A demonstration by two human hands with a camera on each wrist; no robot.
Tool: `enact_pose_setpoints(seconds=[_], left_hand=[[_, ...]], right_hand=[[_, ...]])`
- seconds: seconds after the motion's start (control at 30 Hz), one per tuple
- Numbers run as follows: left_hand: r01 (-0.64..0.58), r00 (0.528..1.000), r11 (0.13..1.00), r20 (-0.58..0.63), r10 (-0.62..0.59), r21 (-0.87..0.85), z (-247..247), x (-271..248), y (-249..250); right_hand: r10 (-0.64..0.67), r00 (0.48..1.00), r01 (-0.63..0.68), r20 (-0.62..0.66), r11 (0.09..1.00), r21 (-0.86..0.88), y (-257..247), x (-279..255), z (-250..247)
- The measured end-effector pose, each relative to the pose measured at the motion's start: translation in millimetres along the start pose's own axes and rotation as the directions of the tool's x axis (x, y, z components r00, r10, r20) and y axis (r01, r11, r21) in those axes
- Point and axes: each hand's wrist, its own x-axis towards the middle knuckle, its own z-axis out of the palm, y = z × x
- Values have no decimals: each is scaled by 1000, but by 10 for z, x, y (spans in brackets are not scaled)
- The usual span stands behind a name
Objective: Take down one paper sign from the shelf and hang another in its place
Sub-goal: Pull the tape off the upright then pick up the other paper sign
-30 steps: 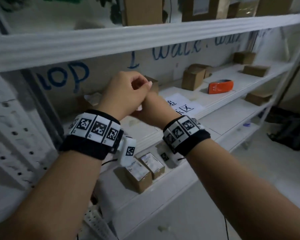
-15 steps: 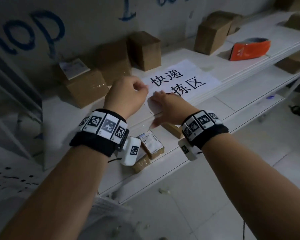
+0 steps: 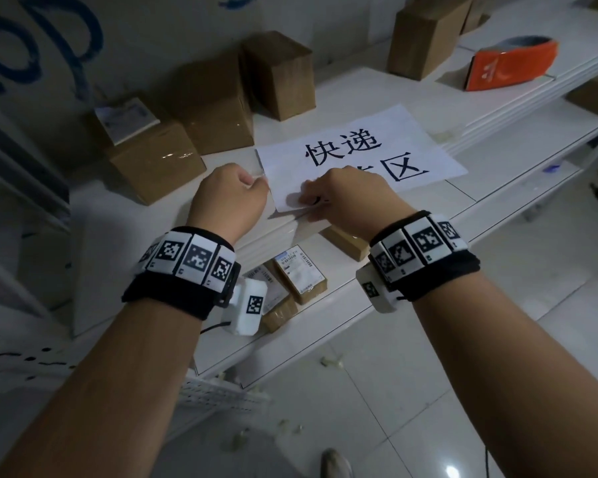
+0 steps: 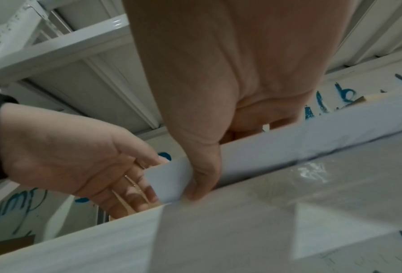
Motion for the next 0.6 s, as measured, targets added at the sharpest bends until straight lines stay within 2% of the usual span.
enact_pose_setpoints(seconds=[0.13,0.27,0.33,0.4,0.43,0.5,0.6], left_hand=[[26,999,996,38,-22,-86,11,-59,1],[40,997,955,80,-17,-295,8,-137,53],[156,982,871,171,-84,-466,5,-177,98],[297,946,717,295,-132,-631,-3,-238,159],[333,936,648,320,-143,-685,-3,-256,179],[355,932,555,327,-153,-752,-1,-299,197],[307,952,542,262,-160,-783,14,-378,176]], right_hand=[[47,995,-48,-86,999,-13,-76,-46,-64],[46,989,-57,-144,995,-76,-213,-135,-77],[48,986,-62,-161,994,-85,-274,-205,-52],[55,979,-75,-196,993,-93,-309,-301,-46],[53,976,-75,-212,993,-96,-330,-360,-57],[37,974,-58,-226,994,-88,-384,-502,-88],[-21,967,14,-253,999,-31,-472,-705,-124]])
